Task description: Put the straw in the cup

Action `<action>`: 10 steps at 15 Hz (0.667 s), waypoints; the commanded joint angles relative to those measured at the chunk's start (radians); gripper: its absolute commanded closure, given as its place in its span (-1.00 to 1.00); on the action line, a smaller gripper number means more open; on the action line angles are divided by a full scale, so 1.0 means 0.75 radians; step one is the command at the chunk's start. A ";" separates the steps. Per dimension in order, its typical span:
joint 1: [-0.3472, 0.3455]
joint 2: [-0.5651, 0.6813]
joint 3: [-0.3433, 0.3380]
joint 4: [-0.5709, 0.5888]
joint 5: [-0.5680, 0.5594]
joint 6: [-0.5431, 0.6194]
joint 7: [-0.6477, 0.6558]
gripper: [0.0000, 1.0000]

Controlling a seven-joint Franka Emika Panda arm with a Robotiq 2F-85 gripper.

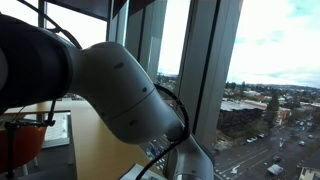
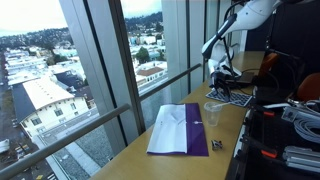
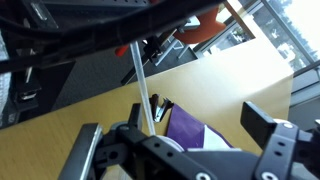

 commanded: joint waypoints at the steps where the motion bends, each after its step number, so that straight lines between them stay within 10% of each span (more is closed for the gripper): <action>1: 0.064 -0.096 0.003 -0.153 -0.018 0.035 -0.045 -1.00; 10: 0.130 -0.258 -0.021 -0.377 -0.063 0.080 -0.104 -1.00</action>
